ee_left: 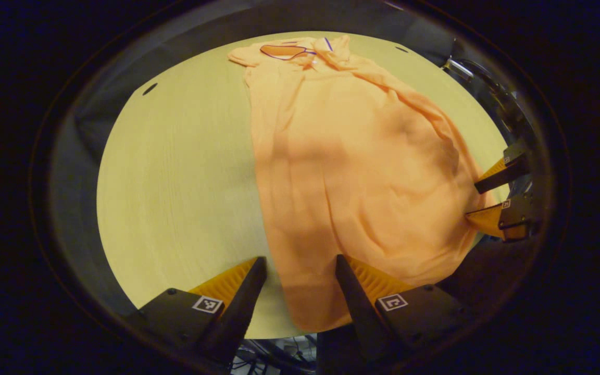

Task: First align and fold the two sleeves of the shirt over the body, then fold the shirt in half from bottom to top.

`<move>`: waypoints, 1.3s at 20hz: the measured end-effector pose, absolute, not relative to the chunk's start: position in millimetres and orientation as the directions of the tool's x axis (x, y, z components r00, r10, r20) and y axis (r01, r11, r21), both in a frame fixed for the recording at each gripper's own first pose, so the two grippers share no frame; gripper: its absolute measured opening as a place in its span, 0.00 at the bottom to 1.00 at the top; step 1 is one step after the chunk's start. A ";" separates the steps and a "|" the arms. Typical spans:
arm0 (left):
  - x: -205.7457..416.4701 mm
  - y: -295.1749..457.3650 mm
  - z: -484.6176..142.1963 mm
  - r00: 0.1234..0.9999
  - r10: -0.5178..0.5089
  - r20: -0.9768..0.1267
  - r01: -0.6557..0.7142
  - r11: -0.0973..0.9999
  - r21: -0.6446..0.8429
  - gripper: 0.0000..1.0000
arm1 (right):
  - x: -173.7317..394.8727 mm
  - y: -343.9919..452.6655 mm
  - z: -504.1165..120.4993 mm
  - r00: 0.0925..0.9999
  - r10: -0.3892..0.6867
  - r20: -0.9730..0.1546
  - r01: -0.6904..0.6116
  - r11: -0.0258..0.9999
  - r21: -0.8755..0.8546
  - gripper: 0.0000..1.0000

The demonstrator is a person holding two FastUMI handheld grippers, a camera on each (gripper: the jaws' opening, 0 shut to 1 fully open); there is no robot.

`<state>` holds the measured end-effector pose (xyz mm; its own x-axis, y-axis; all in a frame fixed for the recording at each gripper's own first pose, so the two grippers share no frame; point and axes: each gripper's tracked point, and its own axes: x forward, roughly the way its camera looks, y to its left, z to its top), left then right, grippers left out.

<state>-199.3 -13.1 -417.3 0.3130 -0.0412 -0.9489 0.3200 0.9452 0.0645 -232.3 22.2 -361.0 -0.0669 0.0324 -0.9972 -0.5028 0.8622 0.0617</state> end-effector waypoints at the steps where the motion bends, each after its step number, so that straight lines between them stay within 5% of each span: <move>1: -197.5 -16.8 -415.9 0.311 -0.047 -0.949 0.330 0.942 0.062 0.93 | -232.0 22.2 -360.6 -0.066 0.032 -0.997 -0.500 0.864 0.061 0.84; 5: -200.7 -27.8 -419.2 0.286 -0.057 -0.956 0.410 0.909 0.068 0.62 | -228.9 23.1 -360.3 -0.071 0.033 -0.997 -0.492 0.868 0.064 0.83; 8: -192.7 -29.0 -415.0 0.311 -0.072 -0.948 0.398 0.916 0.061 0.55 | -224.4 28.1 -360.3 -0.048 0.068 -0.996 -0.446 0.891 0.083 0.24; 10: -194.2 -29.7 -416.1 0.314 -0.082 -0.946 0.388 0.921 0.048 0.12 | -224.3 29.1 -360.3 -0.056 0.069 -0.996 -0.449 0.889 0.087 0.18; 11: -194.7 -29.6 -414.1 0.313 -0.079 -0.946 0.382 0.923 0.049 0.13 | -217.3 31.2 -359.0 -0.027 0.077 -0.997 -0.432 0.898 0.082 0.18; 12: -195.8 -28.9 -414.1 0.313 -0.076 -0.947 0.377 0.925 0.051 0.07 | -223.9 30.2 -360.9 -0.039 0.069 -0.997 -0.442 0.893 0.080 0.04; 26: -171.4 -25.3 -381.0 0.448 -0.116 -0.886 0.298 0.954 0.026 0.06 | -209.6 30.5 -345.1 0.062 0.133 -0.989 -0.343 0.934 0.104 0.00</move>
